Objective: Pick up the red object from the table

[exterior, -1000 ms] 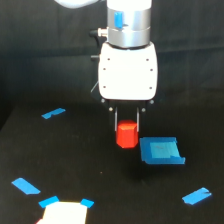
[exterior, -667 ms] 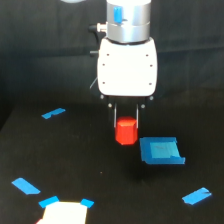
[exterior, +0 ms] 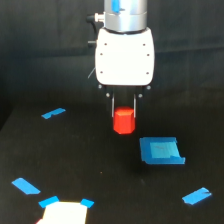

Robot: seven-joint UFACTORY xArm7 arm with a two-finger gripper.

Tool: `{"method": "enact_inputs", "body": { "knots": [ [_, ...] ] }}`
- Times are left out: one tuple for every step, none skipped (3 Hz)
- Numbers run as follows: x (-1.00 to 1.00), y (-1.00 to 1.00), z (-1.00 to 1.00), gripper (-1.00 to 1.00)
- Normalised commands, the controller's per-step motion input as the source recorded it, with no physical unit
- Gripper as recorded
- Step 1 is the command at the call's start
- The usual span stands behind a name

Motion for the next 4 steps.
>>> {"method": "enact_inputs", "body": {
  "knots": [
    [-0.12,0.19,0.72,-1.0],
    [-0.09,0.37,0.4,-1.0],
    [-0.01,0.58,0.64,-1.0],
    [-0.35,0.53,0.38,-1.0]
  ]
}}
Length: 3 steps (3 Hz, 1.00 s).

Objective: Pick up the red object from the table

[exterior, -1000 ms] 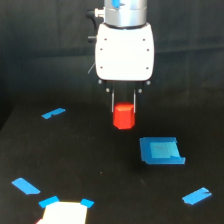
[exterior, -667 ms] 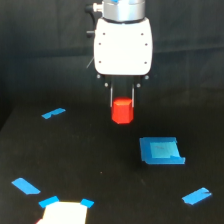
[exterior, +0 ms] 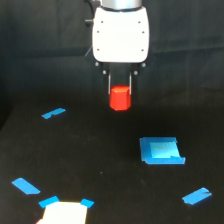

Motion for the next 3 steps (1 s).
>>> {"method": "enact_inputs", "body": {
  "knots": [
    [-0.11,0.56,-0.03,-0.58],
    [-0.33,-0.21,-0.12,-1.0],
    [-0.03,0.55,0.52,-1.0]
  ]
}}
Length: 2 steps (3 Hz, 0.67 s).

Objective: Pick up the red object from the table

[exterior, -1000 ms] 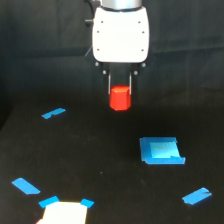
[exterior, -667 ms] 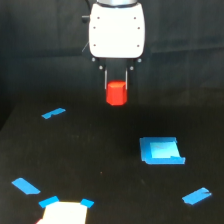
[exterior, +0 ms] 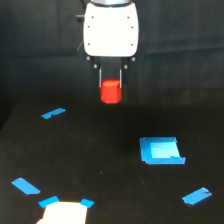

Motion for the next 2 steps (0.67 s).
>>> {"method": "enact_inputs", "body": {
  "knots": [
    [0.07,0.56,0.3,-0.24],
    [0.16,0.45,1.0,-0.65]
  ]
}}
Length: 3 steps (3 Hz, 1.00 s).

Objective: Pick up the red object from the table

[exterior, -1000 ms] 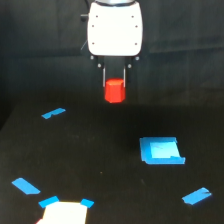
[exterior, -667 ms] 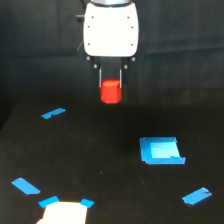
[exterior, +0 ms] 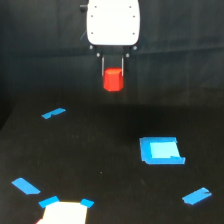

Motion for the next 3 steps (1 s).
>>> {"method": "enact_inputs", "body": {
  "knots": [
    [-0.23,0.3,0.4,-0.29],
    [0.14,0.77,0.38,-1.0],
    [0.12,-0.02,0.21,-1.0]
  ]
}}
